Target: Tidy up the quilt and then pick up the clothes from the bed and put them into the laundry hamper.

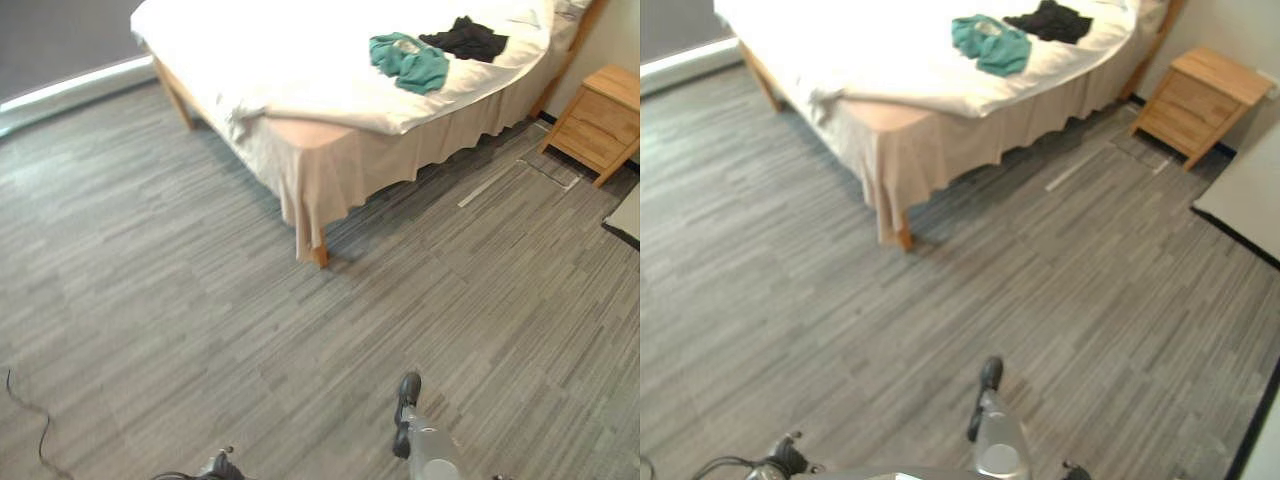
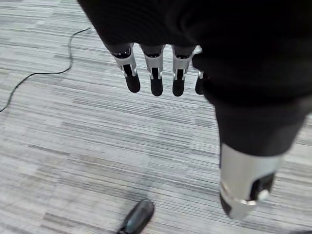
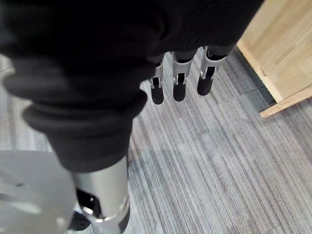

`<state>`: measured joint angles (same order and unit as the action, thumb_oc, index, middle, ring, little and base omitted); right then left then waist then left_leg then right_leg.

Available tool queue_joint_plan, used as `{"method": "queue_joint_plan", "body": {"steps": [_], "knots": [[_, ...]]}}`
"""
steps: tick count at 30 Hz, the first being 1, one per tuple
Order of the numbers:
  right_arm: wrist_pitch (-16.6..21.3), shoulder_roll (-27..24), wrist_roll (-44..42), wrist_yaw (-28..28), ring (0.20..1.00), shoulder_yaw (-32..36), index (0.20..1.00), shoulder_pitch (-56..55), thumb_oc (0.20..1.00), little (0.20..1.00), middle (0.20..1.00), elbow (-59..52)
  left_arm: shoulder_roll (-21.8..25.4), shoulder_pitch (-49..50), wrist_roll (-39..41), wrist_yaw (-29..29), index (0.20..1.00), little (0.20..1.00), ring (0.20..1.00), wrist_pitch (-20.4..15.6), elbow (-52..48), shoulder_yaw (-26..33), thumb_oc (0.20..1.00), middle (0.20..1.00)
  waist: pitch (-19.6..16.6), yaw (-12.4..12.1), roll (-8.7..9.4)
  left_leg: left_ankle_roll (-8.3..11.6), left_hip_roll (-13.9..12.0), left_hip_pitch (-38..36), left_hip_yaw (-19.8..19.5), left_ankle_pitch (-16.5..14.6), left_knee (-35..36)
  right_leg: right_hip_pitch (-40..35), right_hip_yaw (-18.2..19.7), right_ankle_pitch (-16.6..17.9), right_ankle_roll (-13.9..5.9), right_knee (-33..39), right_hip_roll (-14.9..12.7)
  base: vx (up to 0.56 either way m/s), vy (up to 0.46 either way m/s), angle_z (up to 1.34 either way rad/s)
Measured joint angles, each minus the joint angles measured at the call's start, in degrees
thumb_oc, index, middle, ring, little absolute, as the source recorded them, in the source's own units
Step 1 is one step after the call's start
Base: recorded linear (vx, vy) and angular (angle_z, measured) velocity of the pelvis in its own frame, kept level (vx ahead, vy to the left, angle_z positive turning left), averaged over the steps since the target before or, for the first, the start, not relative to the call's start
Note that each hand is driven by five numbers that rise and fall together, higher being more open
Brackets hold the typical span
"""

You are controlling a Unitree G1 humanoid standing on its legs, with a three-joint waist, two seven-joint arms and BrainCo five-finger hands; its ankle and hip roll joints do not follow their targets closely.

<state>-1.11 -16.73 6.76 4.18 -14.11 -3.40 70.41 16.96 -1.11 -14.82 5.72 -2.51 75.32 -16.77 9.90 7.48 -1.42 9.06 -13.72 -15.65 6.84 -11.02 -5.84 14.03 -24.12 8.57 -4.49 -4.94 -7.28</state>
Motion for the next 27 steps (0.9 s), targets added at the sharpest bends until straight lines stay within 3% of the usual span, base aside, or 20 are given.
{"method": "queue_joint_plan", "body": {"steps": [1,2,3,4,5,6,8,9,10,12,14,15,16,17,19,20,22,24,26,27], "knots": [[0.1,-0.2,0.0,-0.1,1.0,-0.3,1.0,-0.2,1.0,1.0,1.0,-0.3,0.0,-0.2,0.1,0.0,1.0,1.0,1.0,-0.1,-0.8,0.6,1.0,1.0,-1.5,-0.3,0.95,2.13,-0.4,2.7,-1.6,3.5,-7.4,-2.1,-0.4,1.0,1.75,3.1,1.5,0.48,-0.338,-0.61],[0.2,-0.8,0.0,-0.1,1.0,-0.6,1.0,0.0,1.0,1.0,1.0,-1.3,0.0,0.5,0.4,0.1,1.0,1.0,1.0,-0.2,-2.0,2.3,1.0,1.0,-2.2,-1.4,1.72,3.24,-0.6,7.7,-5.6,10.2,-20.0,-5.8,0.0,0.7,4.23,6.2,3.5,0.33,-0.23,-0.66],[0.5,-1.3,0.0,0.0,1.0,-1.4,1.0,0.9,1.0,1.0,1.0,-2.0,0.0,-0.1,0.9,0.3,1.0,1.0,1.0,-0.3,-3.4,3.4,1.0,1.0,-1.8,-2.4,2.84,2.74,-0.1,12.4,-7.8,15.3,-30.1,-7.6,1.3,0.5,7.41,7.5,3.8,0.39,-0.146,-0.65],[0.2,-2.0,0.0,0.1,1.0,-2.7,1.0,1.5,1.0,1.0,1.0,-2.1,-0.3,-0.9,1.2,0.3,1.0,1.0,1.0,-0.3,-3.9,4.1,1.0,1.0,-1.4,-3.6,3.22,2.76,1.1,17.1,-10.2,15.8,-39.2,-8.6,2.6,0.8,8.34,8.3,4.3,0.26,0.057,-0.91],[0.2,-2.6,0.0,0.5,1.0,-3.6,1.0,4.2,1.0,1.0,1.0,-1.9,0.1,-3.0,1.4,0.5,1.0,1.0,1.0,-0.7,-5.2,3.5,1.0,1.0,-0.5,-6.3,4.66,2.58,4.2,23.8,-10.7,12.2,-45.9,-11.5,4.9,0.6,8.88,9.5,4.3,0.4,0.104,-0.88],[0.2,-2.9,0.0,0.9,1.0,-4.4,1.0,6.4,1.0,1.0,1.0,-1.6,0.6,-3.4,3.1,0.8,1.0,1.0,1.0,-0.9,-7.3,3.1,1.0,1.0,0.4,-7.0,6.35,1.27,5.9,28.4,-10.3,9.3,-45.7,-12.8,5.7,-0.7,8.21,9.5,3.6,0.44,0.177,-0.91],[1.0,-3.4,0.0,1.7,1.0,-5.4,1.0,9.2,1.0,1.0,1.0,-2.3,0.6,-3.9,3.6,1.8,1.0,1.0,1.0,-2.0,-10.4,1.9,1.0,1.0,1.6,-9.8,6.56,0.72,7.3,34.7,-8.8,7.7,-38.1,-16.0,6.6,-2.0,8.09,9.6,3.7,0.46,0.208,-0.69],[1.2,-3.6,0.0,2.3,1.0,-5.9,1.0,9.6,1.0,1.0,1.0,-2.8,0.6,-4.0,4.6,2.2,1.0,1.0,1.0,-2.2,-10.6,1.4,1.0,1.0,1.9,-10.6,6.85,0.06,7.8,35.7,-7.0,7.8,-28.7,-17.4,6.4,-4.6,6.85,9.8,3.1,0.45,0.201,-0.54],[1.4,-3.9,0.0,2.7,1.0,-6.3,1.0,9.8,1.0,1.0,1.0,-2.9,0.4,-4.3,5.4,2.5,1.0,1.0,1.0,-2.0,-11.0,0.9,1.0,1.0,2.0,-11.0,5.92,-1.36,7.3,36.4,-5.5,9.7,-18.0,-19.7,6.4,-6.2,5.93,10.0,3.9,0.45,0.148,-0.25],[1.5,-4.1,0.0,3.1,1.0,-6.5,1.0,8.4,1.0,1.0,1.0,-2.8,0.1,-4.2,5.6,2.7,1.0,1.0,1.0,-1.9,-10.1,0.7,1.0,1.0,1.8,-11.4,4.33,-3.3,7.8,36.0,-1.7,15.7,-4.5,-23.5,6.0,-9.1,3.98,10.0,4.5,0.38,0.041,-0.14],[2.0,-4.4,0.0,3.2,1.0,-6.6,1.0,4.9,1.0,1.0,1.0,-3.1,-0.1,-3.2,5.6,3.1,1.0,1.0,1.0,-1.6,-8.7,0.4,1.0,1.0,1.0,-11.6,2.68,-6.76,8.0,34.1,5.1,18.4,-3.5,-27.9,5.6,-12.7,1.03,9.9,6.3,0.28,0.059,0.2],[1.6,-1.2,0.0,3.2,1.0,-6.6,1.0,3.2,1.0,1.0,1.0,-1.8,1.7,-3.0,5.6,3.1,1.0,1.0,1.0,-1.0,-7.4,0.5,1.0,1.0,-0.1,-11.3,6.04,-10.69,10.8,32.7,4.4,17.3,-2.7,-29.9,4.9,-15.2,0.1,9.7,4.3,0.26,0.112,0.43],[1.8,0.3,0.0,2.9,1.0,-6.7,1.0,2.2,1.0,1.0,1.0,-1.8,2.9,-3.2,5.7,3.3,1.0,1.0,1.0,-0.8,-7.2,1.7,1.0,1.0,-0.1,-11.5,8.59,-10.28,12.3,31.2,4.0,17.0,0.1,-28.7,4.8,-14.6,-0.13,6.7,3.0,0.22,0.139,0.32],[1.9,1.1,0.0,2.8,1.0,-6.4,1.0,2.3,1.0,1.0,1.0,-1.7,3.5,-3.3,5.7,3.2,1.0,1.0,1.0,-0.7,-6.6,2.0,1.0,1.0,0.4,-12.0,8.9,-10.47,12.3,29.7,3.2,18.8,2.4,-26.4,4.0,-15.9,-1.34,1.4,2.4,0.11,0.094,-0.03],[2.3,1.0,0.1,3.0,1.0,-6.3,1.0,2.3,1.0,1.0,1.0,-1.9,3.8,-3.4,5.8,3.2,1.0,1.0,1.0,0.1,-4.3,2.2,1.0,1.0,0.9,-11.7,8.67,-12.07,12.7,23.8,2.0,19.5,8.9,-19.4,4.5,-17.4,-6.77,-14.1,0.9,0.19,0.098,0.12],[2.3,0.9,0.1,3.1,1.0,-5.9,1.0,2.2,1.0,1.0,1.0,-1.9,3.8,-3.3,5.8,3.3,1.0,1.0,1.0,0.1,-4.2,2.2,1.0,1.0,1.1,-11.3,8.22,-12.12,12.9,21.6,0.7,18.8,10.1,-17.4,4.1,-17.3,-7.02,-19.3,0.5,0.21,0.067,0.4],[2.3,0.0,0.2,3.2,1.0,-6.0,1.0,2.9,1.0,1.0,1.0,-1.9,3.8,-3.9,5.8,3.7,1.0,1.0,1.0,-0.1,-4.7,2.0,1.0,1.0,2.3,-11.4,6.34,-14.38,12.9,18.7,-0.5,16.6,10.8,-10.7,4.6,-17.2,-7.06,-26.5,-1.1,0.18,0.05,0.48],[2.3,-0.1,1.3,3.2,1.0,-6.0,1.0,3.6,1.0,1.0,1.0,-2.0,3.5,-4.1,5.8,3.8,1.0,1.0,1.0,-0.1,-5.2,1.9,1.0,1.0,2.8,-10.1,5.42,-14.46,13.6,18.0,-1.8,15.6,10.8,-8.2,4.3,-17.0,-6.96,-21.4,-2.5,0.22,-0.052,0.67],[2.5,0.1,2.0,3.2,1.0,-6.3,1.0,3.8,1.0,1.0,1.0,-2.2,3.2,-3.9,6.3,4.1,1.0,1.0,1.0,-0.2,-5.1,0.8,1.0,1.0,3.1,-10.9,5.07,-13.24,14.7,17.0,-3.9,14.8,10.8,-6.0,6.5,-16.2,-6.66,-14.3,-3.9,0.3,-0.172,0.78],[2.6,0.0,2.2,3.3,1.0,-6.6,1.0,3.9,1.0,1.0,1.0,-2.5,2.6,-4.4,7.7,4.2,1.0,1.0,1.0,-0.1,-5.1,1.5,1.0,1.0,3.3,-9.5,5.1,-13.87,15.4,17.3,-7.0,14.3,10.6,-7.4,8.8,-14.0,-5.73,-1.6,-3.3,0.29,-0.224,1.07]]}}
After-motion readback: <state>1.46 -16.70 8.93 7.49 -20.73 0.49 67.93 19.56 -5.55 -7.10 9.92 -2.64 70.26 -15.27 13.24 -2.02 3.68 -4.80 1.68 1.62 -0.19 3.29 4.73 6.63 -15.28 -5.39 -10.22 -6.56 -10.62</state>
